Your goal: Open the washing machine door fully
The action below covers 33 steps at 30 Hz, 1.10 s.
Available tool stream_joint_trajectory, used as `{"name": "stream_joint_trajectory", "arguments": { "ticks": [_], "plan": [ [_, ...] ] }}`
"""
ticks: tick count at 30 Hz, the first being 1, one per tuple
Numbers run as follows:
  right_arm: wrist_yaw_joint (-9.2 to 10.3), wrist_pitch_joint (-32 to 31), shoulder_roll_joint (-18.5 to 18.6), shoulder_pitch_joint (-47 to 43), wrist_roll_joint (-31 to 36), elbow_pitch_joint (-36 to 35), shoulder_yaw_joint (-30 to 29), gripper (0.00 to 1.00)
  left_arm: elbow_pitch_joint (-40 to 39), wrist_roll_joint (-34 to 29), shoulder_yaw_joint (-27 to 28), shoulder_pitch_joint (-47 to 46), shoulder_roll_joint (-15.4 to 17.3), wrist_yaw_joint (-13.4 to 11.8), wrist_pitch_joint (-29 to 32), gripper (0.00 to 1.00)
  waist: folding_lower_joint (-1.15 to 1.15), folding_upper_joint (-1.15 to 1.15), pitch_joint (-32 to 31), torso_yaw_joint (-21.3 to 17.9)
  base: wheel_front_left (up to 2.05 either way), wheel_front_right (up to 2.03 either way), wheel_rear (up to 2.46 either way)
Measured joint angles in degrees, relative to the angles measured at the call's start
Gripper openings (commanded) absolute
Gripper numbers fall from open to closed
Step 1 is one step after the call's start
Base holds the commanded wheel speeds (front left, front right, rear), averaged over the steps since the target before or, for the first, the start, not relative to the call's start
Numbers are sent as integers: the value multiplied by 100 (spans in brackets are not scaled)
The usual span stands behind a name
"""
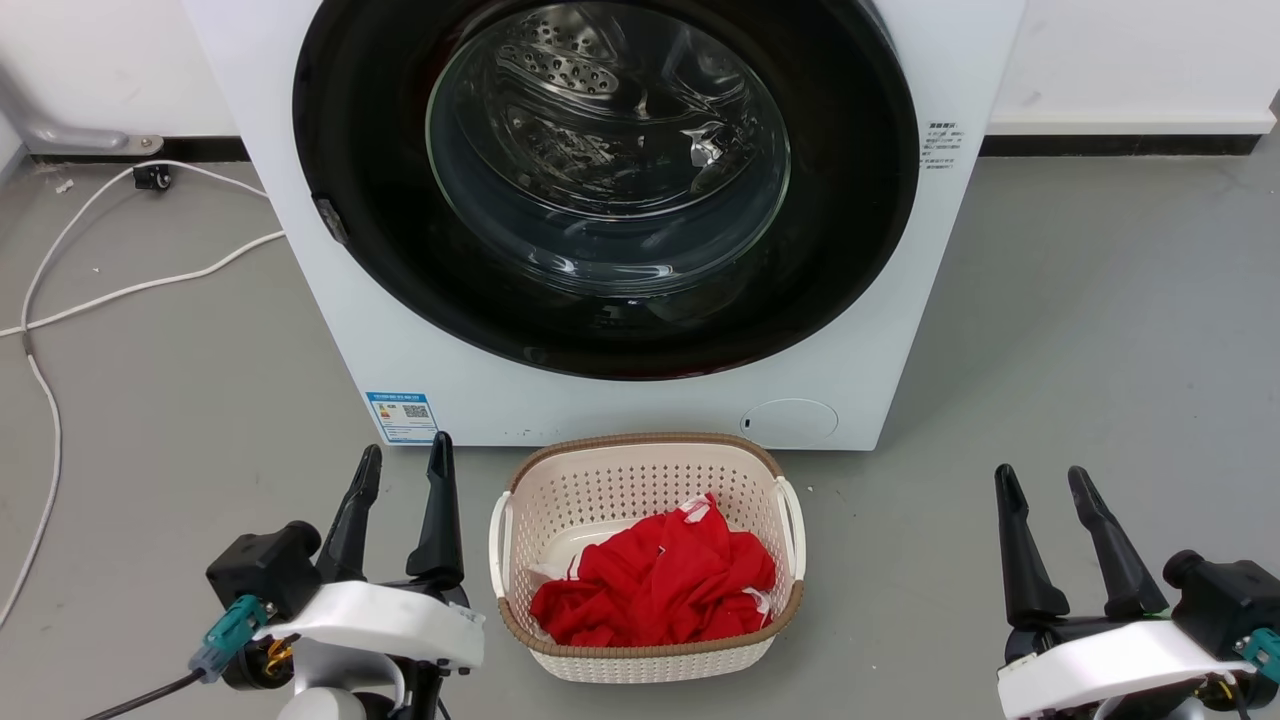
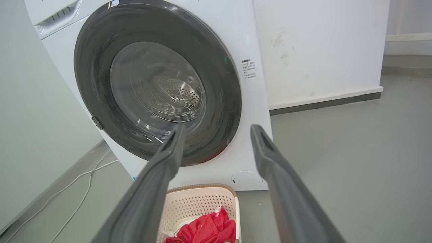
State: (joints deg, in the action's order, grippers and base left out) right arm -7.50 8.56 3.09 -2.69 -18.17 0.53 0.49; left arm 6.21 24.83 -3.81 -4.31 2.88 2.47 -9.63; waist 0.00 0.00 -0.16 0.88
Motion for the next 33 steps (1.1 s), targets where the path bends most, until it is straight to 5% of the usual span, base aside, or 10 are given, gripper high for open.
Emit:
{"name": "stream_joint_trajectory", "arguments": {
  "ticks": [33],
  "plan": [
    [-1, 209, -7, -121, 1672, -158, -37, 100, -15, -1829, -259, 1, 2, -179, -419, 100, 0, 0, 48, 16, 0, 0, 0]
  ]
}}
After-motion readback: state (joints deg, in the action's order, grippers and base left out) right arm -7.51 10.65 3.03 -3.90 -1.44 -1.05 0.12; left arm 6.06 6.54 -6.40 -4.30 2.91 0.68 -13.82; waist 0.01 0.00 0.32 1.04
